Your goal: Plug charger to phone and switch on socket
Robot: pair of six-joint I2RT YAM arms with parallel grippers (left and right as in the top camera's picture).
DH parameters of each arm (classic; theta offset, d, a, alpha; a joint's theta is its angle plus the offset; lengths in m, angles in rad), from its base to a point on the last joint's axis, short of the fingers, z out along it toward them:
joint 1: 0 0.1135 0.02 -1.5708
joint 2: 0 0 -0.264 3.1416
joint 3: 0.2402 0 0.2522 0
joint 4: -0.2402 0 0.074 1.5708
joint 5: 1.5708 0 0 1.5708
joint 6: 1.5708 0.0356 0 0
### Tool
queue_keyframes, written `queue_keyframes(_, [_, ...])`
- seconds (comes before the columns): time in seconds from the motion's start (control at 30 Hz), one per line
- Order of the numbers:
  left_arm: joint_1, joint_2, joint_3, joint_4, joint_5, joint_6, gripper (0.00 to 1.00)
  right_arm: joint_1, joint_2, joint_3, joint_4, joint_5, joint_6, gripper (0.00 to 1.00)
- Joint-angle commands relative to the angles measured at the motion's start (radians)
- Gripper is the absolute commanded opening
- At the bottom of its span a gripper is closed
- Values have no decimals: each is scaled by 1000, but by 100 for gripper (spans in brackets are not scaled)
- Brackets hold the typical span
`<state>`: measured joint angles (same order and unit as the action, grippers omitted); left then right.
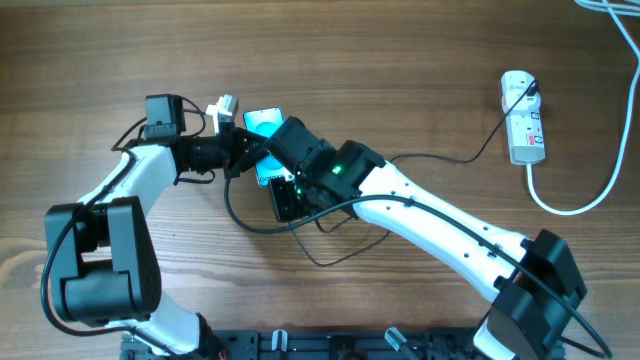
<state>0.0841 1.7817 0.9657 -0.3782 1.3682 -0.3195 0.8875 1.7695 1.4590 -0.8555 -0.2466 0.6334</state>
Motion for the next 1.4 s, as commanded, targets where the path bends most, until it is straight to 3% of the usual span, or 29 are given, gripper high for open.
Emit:
queue_keyframes(0.0, [-4, -26, -3, 0, 69, 20, 4, 2, 7, -10, 0, -15, 6, 16])
queue_keyframes(0.13, [-4, -26, -3, 0, 72, 20, 4, 2, 7, -10, -3, -15, 5, 4])
queue_keyframes(0.43, [-4, -26, -3, 0, 79, 21, 4, -84, 7, -4, 53, -106, -2, 5])
queue_keyframes(1.2, [-4, -26, -3, -1, 105, 20, 4, -84, 7, -4, 213, -8, -26, 5])
queue_keyframes(1.23, [-4, -26, -3, -1, 104, 20, 4, -84, 7, -4, 213, -8, -42, 42])
queue_keyframes(1.27, [-4, -26, -3, -1, 104, 20, 4, -86, 6, -4, 212, -8, -69, 90])
queue_keyframes(1.3, [-4, -26, -3, -1, 105, 20, 4, -91, 5, -4, 207, -8, -82, 100])
queue_keyframes(1.37, [-4, -26, -3, -1, 105, 19, 4, -121, -2, -4, 171, -9, -79, 100])
